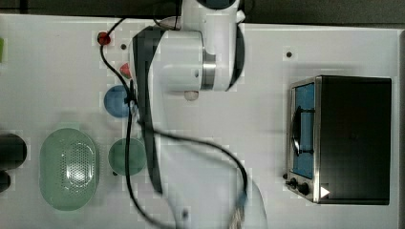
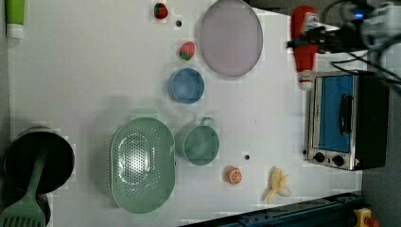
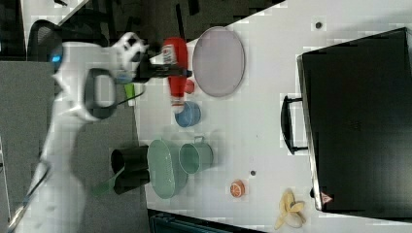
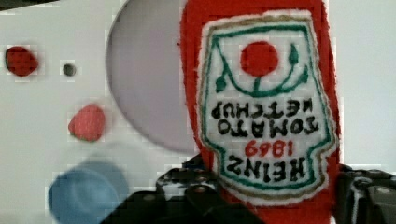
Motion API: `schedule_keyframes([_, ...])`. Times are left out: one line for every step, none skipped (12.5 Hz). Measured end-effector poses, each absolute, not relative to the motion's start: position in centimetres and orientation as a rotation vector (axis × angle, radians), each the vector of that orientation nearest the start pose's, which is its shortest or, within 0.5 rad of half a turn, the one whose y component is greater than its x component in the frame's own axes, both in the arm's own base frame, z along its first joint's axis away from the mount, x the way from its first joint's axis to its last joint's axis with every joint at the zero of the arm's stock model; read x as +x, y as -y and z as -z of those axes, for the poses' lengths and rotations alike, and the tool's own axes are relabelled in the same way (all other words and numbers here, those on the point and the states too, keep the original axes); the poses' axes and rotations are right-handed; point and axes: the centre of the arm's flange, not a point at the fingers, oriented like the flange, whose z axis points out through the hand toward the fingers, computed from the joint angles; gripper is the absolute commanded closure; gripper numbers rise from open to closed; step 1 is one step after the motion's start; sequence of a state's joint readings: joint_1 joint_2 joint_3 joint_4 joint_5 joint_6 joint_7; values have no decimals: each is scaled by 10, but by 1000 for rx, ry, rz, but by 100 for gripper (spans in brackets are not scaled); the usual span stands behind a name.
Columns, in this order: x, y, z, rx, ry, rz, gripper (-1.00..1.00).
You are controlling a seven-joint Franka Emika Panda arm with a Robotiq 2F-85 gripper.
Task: Pick ketchup from plate and place it on table.
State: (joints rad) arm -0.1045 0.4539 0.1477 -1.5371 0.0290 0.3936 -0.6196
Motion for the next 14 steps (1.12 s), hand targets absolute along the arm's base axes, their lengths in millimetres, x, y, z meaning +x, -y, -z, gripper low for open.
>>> schedule_keyframes([672,-9,-427,-3054,-242,-29,-24])
schedule_keyframes([665,-1,-457,-3058,-261,16,-24])
schedule_keyframes([658,9,-480,-3063,-282,66,-24])
schedule_keyframes([648,20,-492,-3070,-309,98,-24])
schedule_keyframes([636,28,-494,-3075,-334,92,-24])
schedule_keyframes([623,34,-486,-3078,-354,53,-24])
schedule_keyframes([612,38,-470,-3083,-366,-5,-24])
schedule_keyframes([602,41,-447,-3089,-374,-58,-24])
schedule_keyframes([593,43,-419,-3091,-382,-109,-24])
schedule_keyframes([580,44,-388,-3089,-391,-184,-24])
schedule_keyframes([566,45,-357,-3087,-397,-240,-24])
schedule_keyframes([553,45,-328,-3083,-403,-267,-24])
schedule_keyframes([541,45,-301,-3081,-409,-283,-24])
schedule_keyframes([529,46,-275,-3081,-414,-302,-24])
